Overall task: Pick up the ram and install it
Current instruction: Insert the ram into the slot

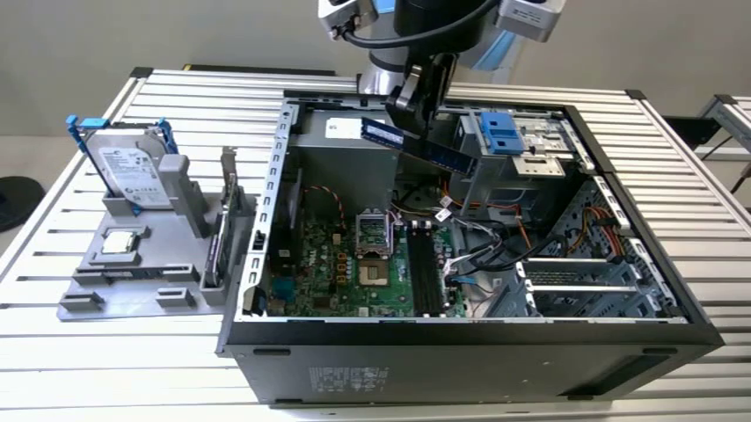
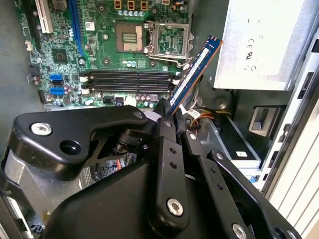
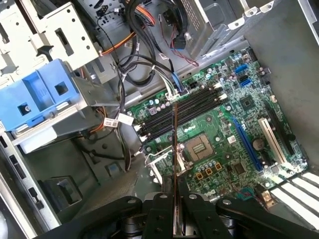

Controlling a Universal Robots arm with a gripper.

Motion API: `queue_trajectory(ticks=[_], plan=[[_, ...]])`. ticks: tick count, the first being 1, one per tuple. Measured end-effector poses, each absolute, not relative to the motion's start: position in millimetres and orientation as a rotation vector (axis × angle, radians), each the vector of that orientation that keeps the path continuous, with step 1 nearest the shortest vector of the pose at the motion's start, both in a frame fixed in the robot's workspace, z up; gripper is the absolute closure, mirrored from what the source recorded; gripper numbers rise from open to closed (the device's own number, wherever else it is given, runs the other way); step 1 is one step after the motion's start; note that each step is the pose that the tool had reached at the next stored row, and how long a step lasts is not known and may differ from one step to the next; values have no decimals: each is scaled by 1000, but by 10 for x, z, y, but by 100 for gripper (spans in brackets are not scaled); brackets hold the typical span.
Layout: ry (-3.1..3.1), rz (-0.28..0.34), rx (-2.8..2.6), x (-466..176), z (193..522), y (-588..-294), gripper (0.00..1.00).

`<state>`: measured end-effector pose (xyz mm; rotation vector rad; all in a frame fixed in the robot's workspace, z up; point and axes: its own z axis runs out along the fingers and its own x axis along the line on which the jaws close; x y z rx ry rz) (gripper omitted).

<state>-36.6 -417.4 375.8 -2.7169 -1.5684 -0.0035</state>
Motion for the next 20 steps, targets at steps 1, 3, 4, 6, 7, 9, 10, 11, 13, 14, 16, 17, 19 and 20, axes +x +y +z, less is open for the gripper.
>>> queue_trajectory(ticks=[1,3,4,6,7,9,10,11,13,14,16,17,19,20], plan=[[-1563,-3,-2720,-366,3758,-4174,100],[-1551,-3,-2727,-366,3758,-4174,100],[-1545,-4,-2730,-367,3758,-4174,100],[-1533,-4,-2737,-366,3758,-4174,100],[-1527,-4,-2740,-366,3758,-4174,100],[-1516,-4,-2747,-367,3758,-4174,100],[-1510,-4,-2750,-367,3758,-4174,100],[-1505,-4,-2753,-366,3758,-4174,100],[-1493,-4,-2759,-367,3758,-4175,100],[-1487,-4,-2762,-367,3758,-4174,100],[-1477,-4,-2768,-366,3758,-4174,100],[-1470,-4,-2771,-366,3758,-4174,100],[-1459,-4,-2777,-366,3758,-4174,100],[-1453,-4,-2780,-367,3758,-4174,100]])
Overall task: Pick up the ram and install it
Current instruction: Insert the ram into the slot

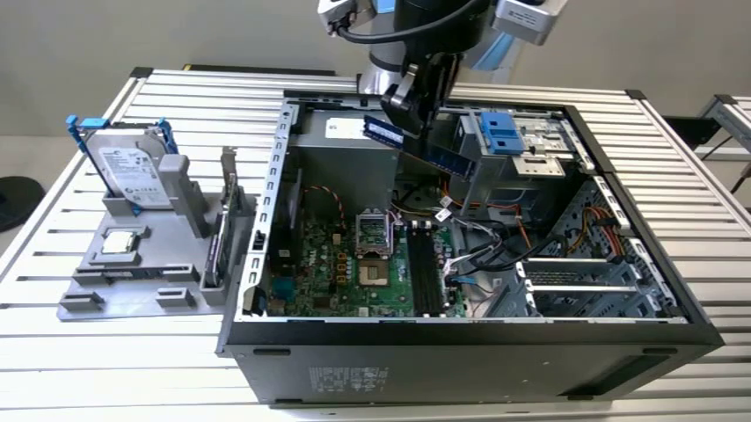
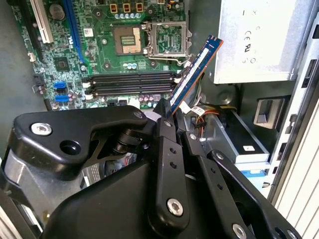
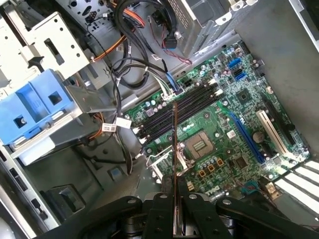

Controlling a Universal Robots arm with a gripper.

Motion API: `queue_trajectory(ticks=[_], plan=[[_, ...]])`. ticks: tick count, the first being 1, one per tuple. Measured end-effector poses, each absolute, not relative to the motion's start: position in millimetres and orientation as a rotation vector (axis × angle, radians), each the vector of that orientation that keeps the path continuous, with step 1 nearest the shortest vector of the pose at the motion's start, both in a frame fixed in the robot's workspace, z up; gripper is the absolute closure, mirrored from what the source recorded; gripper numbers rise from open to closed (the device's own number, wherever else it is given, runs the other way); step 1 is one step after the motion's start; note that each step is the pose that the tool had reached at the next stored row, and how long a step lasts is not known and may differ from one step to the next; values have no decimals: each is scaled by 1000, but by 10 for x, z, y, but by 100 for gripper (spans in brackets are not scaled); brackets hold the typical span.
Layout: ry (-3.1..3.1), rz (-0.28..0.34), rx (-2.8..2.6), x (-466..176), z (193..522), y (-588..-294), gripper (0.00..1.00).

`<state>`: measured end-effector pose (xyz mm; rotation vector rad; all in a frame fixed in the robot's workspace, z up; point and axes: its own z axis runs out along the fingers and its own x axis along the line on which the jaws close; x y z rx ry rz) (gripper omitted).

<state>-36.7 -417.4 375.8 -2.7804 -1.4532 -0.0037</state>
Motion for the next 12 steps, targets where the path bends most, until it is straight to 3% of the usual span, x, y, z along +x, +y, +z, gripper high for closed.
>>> queue_trajectory(ticks=[12], plan=[[-1389,-4,-2813,-367,3758,-4174,100]])
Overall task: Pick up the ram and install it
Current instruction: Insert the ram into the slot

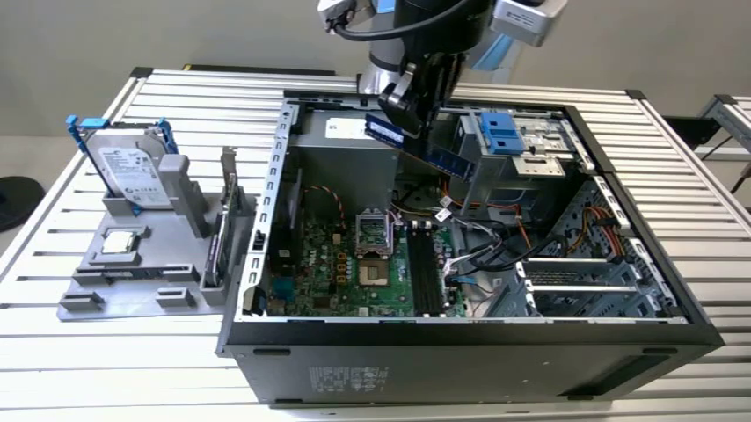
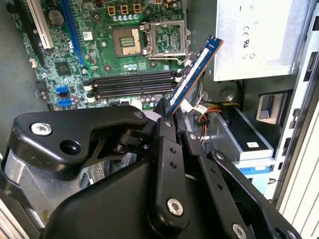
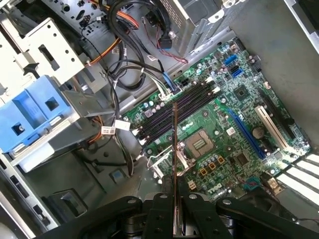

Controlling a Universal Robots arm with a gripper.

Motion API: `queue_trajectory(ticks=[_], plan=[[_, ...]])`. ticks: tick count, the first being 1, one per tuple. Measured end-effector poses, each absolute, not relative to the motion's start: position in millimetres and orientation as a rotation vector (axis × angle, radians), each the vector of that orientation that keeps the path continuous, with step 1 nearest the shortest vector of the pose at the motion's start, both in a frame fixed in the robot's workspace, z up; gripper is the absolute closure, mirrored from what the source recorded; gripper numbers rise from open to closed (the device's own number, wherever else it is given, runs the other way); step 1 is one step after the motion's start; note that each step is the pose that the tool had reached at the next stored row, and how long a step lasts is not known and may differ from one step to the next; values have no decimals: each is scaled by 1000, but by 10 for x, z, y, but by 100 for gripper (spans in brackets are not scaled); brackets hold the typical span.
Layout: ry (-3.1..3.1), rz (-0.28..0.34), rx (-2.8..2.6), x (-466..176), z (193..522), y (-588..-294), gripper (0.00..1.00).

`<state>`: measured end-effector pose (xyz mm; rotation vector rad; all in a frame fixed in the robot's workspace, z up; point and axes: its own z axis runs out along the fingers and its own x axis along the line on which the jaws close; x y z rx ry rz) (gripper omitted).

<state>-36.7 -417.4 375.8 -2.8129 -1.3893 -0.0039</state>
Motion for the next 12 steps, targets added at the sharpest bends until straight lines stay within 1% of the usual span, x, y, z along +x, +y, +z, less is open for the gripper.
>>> queue_trajectory(ticks=[12], plan=[[-1302,-4,-2854,-367,3758,-4174,100]])
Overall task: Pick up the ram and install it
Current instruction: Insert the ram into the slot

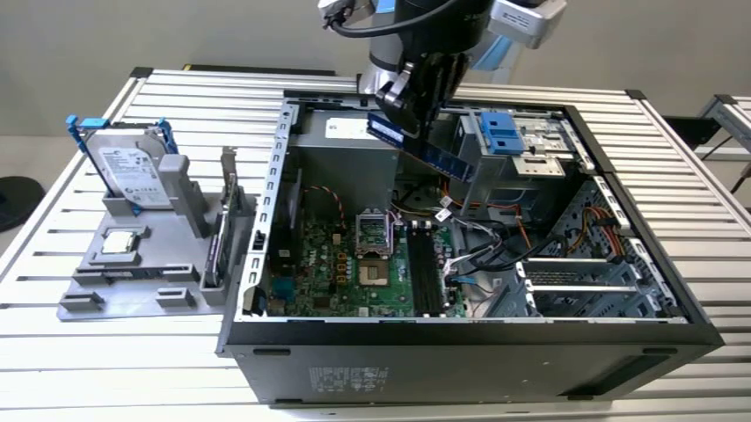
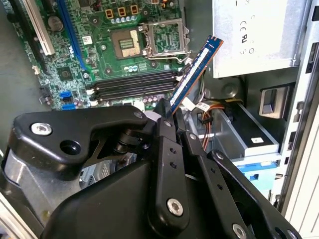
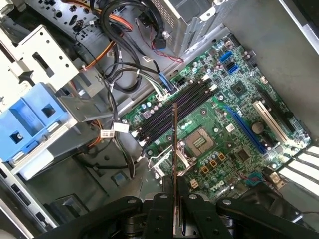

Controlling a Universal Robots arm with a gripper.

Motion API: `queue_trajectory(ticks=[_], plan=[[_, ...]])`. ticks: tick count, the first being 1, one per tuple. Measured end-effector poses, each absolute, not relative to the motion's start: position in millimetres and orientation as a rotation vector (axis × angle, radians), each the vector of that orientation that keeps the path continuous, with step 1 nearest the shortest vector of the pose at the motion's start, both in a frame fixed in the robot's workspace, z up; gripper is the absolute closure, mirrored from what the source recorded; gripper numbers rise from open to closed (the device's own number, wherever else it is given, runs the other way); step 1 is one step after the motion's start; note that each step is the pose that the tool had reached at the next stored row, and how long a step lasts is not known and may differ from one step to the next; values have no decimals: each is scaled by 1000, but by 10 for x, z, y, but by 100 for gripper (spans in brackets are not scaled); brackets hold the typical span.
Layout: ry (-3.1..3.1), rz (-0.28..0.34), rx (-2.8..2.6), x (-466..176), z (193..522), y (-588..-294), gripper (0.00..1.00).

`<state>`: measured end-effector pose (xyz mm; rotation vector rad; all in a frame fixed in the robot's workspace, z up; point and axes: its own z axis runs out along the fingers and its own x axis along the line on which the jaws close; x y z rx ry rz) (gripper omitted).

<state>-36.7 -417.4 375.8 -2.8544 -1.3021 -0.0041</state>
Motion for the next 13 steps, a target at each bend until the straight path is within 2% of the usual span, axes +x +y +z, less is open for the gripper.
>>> queue_trajectory(ticks=[13], plan=[[-1200,-4,-2899,-366,3757,-4174,100]])
